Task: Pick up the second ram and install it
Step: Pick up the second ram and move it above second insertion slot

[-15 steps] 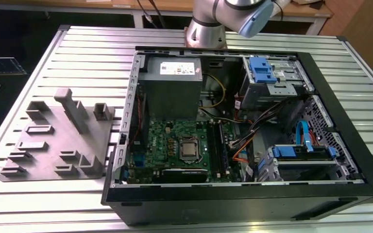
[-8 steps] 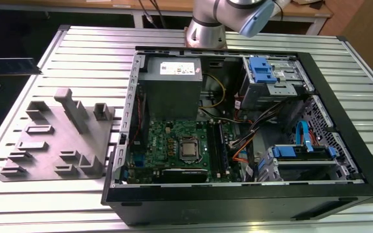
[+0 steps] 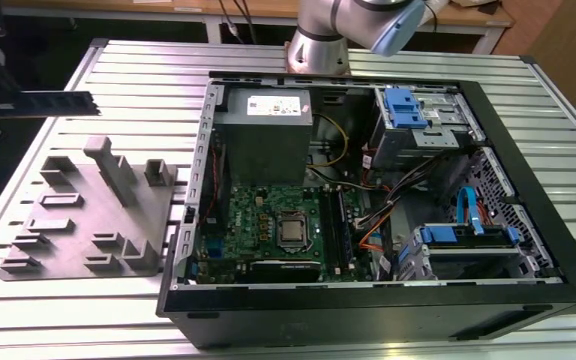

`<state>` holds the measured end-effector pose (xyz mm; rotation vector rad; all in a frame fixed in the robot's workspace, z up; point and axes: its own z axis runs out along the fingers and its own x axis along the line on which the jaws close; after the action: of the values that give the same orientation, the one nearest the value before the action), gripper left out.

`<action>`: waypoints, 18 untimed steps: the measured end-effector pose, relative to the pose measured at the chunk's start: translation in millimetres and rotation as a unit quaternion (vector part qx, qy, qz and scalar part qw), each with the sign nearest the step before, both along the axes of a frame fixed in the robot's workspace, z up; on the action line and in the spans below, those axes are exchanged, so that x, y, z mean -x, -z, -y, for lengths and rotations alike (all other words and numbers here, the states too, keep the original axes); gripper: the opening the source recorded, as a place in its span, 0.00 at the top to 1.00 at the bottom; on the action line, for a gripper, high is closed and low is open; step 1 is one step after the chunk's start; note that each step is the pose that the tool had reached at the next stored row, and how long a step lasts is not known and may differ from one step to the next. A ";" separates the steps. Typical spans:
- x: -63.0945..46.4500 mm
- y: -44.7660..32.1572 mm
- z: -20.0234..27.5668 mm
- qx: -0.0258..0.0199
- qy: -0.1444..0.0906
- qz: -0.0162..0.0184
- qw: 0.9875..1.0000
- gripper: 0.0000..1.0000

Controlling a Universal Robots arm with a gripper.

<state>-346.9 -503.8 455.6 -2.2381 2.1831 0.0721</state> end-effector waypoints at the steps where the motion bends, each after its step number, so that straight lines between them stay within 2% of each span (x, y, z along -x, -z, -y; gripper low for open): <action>1: -4.6 0.1 0.0 0.000 0.000 0.000 1.000 0.91; 18: -78.2 0.3 0.0 0.000 0.000 -0.001 1.000 0.91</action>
<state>-268.8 -503.8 455.3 -2.2386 2.1835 0.0735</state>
